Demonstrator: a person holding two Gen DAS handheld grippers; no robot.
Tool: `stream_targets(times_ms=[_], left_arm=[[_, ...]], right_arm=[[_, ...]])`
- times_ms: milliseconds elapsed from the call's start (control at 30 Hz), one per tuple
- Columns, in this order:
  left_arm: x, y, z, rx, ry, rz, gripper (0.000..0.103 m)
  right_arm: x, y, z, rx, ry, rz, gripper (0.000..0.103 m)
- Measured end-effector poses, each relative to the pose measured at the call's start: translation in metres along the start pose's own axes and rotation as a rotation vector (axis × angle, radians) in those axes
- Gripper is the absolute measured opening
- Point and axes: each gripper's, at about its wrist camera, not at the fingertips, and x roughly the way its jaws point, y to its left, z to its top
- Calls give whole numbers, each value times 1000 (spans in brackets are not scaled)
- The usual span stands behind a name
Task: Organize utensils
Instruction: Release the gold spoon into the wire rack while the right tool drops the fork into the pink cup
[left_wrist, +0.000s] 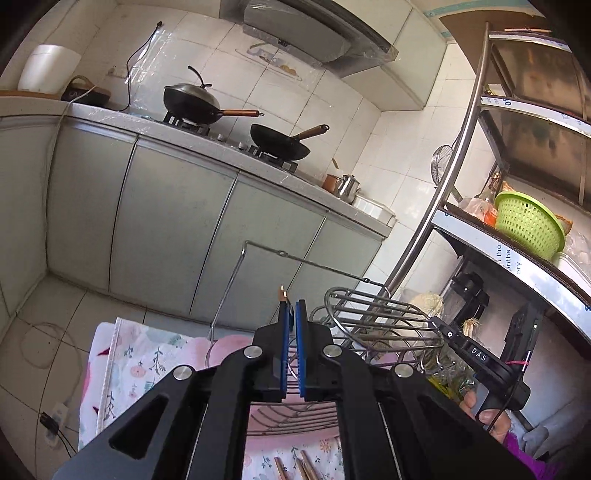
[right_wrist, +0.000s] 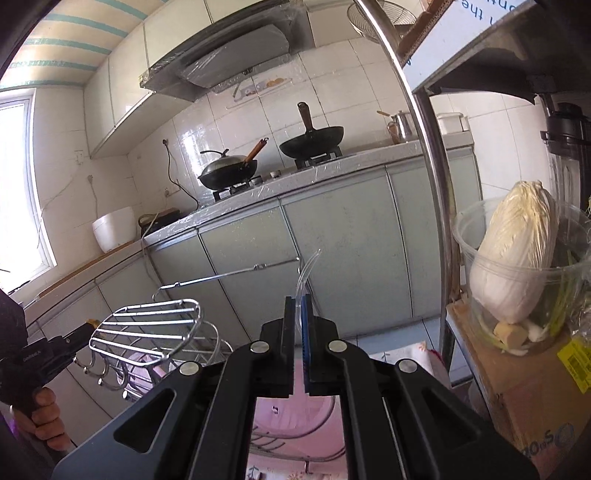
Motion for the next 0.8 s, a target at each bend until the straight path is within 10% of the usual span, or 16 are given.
stream_targets(times_ms=[133, 300, 800], left_arm=[[-5, 5, -3, -34, 11, 33, 31], [-21, 6, -3, -35, -15, 66, 32], [-56, -6, -34, -9, 55, 113, 32]], right_arm=[[0, 1, -7, 0, 70, -10, 9], [-14, 4, -8, 3, 74, -22, 45], [-66, 17, -40, -11, 124, -54, 48]])
